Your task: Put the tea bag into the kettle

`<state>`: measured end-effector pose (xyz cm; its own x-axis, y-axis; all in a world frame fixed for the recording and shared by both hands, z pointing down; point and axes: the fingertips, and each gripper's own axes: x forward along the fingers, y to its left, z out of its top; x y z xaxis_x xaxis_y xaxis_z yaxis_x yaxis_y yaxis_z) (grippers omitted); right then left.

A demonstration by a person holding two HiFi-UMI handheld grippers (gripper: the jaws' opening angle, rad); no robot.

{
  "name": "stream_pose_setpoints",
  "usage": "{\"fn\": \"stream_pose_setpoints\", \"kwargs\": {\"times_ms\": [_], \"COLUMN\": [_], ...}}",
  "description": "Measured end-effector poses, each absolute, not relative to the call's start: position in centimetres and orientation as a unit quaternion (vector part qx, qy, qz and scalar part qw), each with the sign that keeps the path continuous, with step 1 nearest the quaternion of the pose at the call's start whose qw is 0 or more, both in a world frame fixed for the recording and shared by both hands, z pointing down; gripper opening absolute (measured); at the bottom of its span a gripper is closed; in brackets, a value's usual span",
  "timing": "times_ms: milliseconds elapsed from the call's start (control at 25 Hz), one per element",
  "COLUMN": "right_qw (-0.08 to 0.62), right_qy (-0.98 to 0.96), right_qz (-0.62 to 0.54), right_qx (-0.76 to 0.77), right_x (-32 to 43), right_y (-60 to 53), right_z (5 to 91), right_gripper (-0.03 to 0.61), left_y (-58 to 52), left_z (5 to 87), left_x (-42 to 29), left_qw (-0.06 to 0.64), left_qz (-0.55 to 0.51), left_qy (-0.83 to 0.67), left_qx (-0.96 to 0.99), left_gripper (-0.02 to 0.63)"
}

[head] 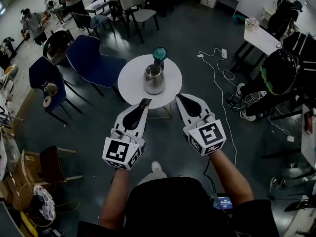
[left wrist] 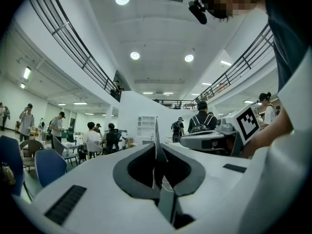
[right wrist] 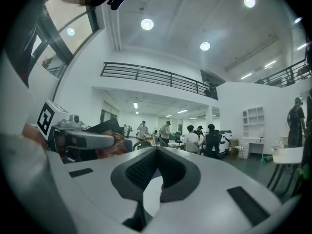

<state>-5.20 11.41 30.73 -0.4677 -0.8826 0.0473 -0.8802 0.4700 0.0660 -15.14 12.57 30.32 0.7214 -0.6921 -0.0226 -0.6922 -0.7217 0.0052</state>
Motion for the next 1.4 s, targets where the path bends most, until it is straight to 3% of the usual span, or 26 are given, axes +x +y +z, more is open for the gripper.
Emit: {"fn": "stream_pose_setpoints", "kwargs": {"times_ms": [640,1400], "right_qw": [0.061,0.038], "right_qy": [-0.847,-0.849], "right_qz": [-0.035,-0.005], "right_qx": [0.526,0.527], "right_x": [-8.0,-3.9], "right_y": [7.7,1.3], "right_z": [31.2,32.1], "right_gripper": [0.017,0.017], "left_y": [8.4,2.2], "left_z": [31.8,33.5], "left_x": [-17.7,-14.4], "left_qw": [-0.016,-0.028], "left_qz": [0.012,0.003], "left_qy": [0.355,0.36], "left_qx": [-0.935,-0.932], "left_gripper": [0.031,0.031]}}
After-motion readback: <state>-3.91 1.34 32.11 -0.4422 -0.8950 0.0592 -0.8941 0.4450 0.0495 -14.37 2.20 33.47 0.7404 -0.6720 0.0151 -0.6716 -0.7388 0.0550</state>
